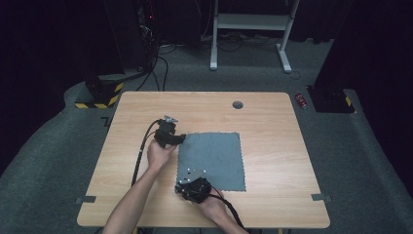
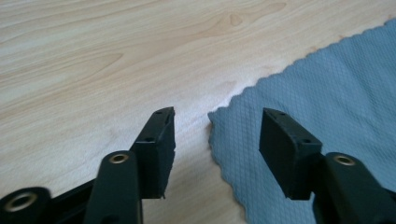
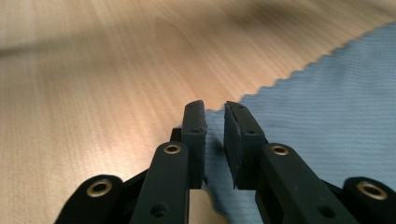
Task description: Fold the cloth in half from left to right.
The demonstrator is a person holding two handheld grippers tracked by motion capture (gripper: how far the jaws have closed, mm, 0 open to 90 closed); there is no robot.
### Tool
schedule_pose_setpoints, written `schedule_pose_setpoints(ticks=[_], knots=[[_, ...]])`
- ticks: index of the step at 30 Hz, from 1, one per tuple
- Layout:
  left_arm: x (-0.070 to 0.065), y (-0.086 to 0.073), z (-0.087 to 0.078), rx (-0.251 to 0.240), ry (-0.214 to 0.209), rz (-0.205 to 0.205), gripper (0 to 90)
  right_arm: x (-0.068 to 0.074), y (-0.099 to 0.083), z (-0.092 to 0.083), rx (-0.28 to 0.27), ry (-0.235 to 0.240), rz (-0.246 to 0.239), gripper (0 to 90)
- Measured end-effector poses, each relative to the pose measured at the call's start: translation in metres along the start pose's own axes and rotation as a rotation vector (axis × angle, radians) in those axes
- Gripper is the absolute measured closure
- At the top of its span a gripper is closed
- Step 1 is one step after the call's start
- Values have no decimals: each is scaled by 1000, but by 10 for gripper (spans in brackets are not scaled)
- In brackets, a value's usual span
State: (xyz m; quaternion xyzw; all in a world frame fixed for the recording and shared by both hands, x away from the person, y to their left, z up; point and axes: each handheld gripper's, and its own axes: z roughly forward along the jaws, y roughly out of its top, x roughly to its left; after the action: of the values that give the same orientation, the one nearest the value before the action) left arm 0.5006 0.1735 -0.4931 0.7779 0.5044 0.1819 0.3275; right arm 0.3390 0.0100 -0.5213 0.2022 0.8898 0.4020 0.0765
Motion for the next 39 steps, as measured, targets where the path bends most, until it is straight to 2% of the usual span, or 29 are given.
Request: schedule_pose_setpoints(ticks=[4, 11, 16, 20, 22, 26, 30, 33, 36, 39], knots=[[5, -2, 12, 24, 0, -21, 502, 5, -2, 3, 11, -1, -11, 731], [1, 3, 24, 69, 27, 10, 618, 15, -2, 3, 18, -22, -48, 691], [3, 3, 25, 63, 20, 13, 736, 17, -1, 3, 24, -47, -63, 744], [3, 3, 24, 68, 13, 28, 786, 18, -1, 3, 26, -61, -82, 785], [2, 3, 25, 68, -3, 28, 832, 20, -1, 3, 28, -68, -95, 825], [3, 3, 25, 69, -16, 32, 885, 18, 0, 4, 29, -77, -90, 884], [5, 3, 24, 69, -15, 27, 898, 17, -1, 4, 25, -75, -79, 891], [8, 3, 24, 69, -26, -2, 899, 15, -1, 3, 23, -64, -53, 897], [12, 5, 20, 55, -47, -20, 900, 13, -2, 0, -4, -47, -30, 899], [12, 8, 17, 49, -56, -16, 900, 11, 0, -4, -21, -43, -24, 900]])
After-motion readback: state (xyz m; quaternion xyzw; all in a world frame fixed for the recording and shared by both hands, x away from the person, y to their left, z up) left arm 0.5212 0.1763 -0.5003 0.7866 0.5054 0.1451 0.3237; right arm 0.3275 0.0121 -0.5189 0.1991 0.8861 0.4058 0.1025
